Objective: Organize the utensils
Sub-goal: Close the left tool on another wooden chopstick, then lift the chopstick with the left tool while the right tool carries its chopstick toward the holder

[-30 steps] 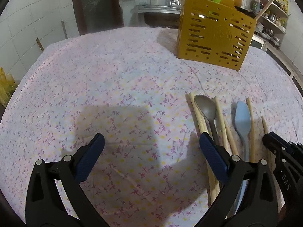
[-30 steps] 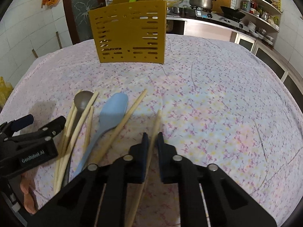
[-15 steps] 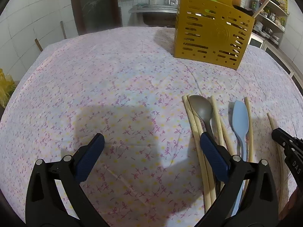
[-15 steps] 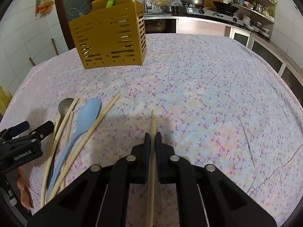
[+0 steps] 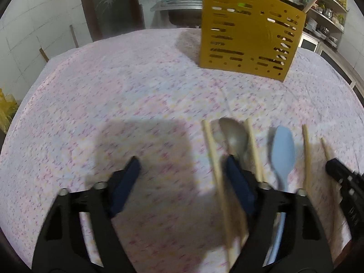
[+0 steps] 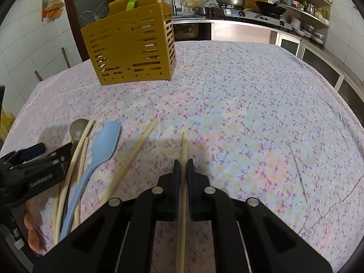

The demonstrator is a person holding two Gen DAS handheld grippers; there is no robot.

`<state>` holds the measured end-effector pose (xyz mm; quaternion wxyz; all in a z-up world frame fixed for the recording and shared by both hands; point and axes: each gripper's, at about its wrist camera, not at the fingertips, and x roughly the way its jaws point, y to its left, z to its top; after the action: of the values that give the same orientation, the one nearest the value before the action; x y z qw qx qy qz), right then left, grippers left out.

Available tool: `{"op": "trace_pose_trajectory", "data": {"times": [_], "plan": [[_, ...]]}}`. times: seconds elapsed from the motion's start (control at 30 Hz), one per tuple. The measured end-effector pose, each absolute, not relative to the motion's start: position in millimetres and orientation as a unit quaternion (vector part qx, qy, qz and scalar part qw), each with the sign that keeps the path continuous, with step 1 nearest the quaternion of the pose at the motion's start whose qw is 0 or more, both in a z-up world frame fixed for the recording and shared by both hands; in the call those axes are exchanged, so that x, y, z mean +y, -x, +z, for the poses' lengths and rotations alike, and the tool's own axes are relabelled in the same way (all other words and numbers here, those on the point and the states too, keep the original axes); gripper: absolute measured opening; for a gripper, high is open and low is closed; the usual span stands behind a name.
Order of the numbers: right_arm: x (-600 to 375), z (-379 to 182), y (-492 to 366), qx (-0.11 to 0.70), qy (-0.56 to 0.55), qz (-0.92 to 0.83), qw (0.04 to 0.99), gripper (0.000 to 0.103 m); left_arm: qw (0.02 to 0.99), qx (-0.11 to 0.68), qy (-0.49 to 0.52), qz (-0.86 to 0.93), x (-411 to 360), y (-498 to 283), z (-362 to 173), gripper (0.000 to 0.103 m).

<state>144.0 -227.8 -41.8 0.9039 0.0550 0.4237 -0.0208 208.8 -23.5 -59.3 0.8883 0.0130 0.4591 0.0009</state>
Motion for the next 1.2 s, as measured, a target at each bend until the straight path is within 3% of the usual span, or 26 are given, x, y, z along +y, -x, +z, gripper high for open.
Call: {"op": "trace_pose_trajectory", "data": {"times": [0.07,0.17,0.37,0.67,1.2], "plan": [[-226.0,-41.6,-144.7,0.424,-0.054,-0.023,0.904,0.006,0.885,0.464,-0.012,-0.007,-31.2,-211.3,-56.6,0.044],[-224.0,-41.5,-145.4,0.424,-0.054,-0.027,0.904,0.006,0.882,0.471,-0.019,-0.015,-44.0,-212.8,-54.6,0.025],[-222.6,-40.4,-149.3,0.422,-0.06,-0.029,0.904,0.006,0.875,0.482,-0.021,-0.026,-51.5,-222.9,-53.4,0.006],[-222.4,-21.2,-136.7,0.383,-0.069,-0.026,0.921,0.006,0.885,0.464,0.018,-0.028,-31.9,-207.3,-48.3,0.005],[-223.8,30.8,-97.8,0.264,-0.078,-0.013,0.961,0.006,0.943,0.332,0.022,-0.02,-7.5,-136.1,14.9,0.005]]}}
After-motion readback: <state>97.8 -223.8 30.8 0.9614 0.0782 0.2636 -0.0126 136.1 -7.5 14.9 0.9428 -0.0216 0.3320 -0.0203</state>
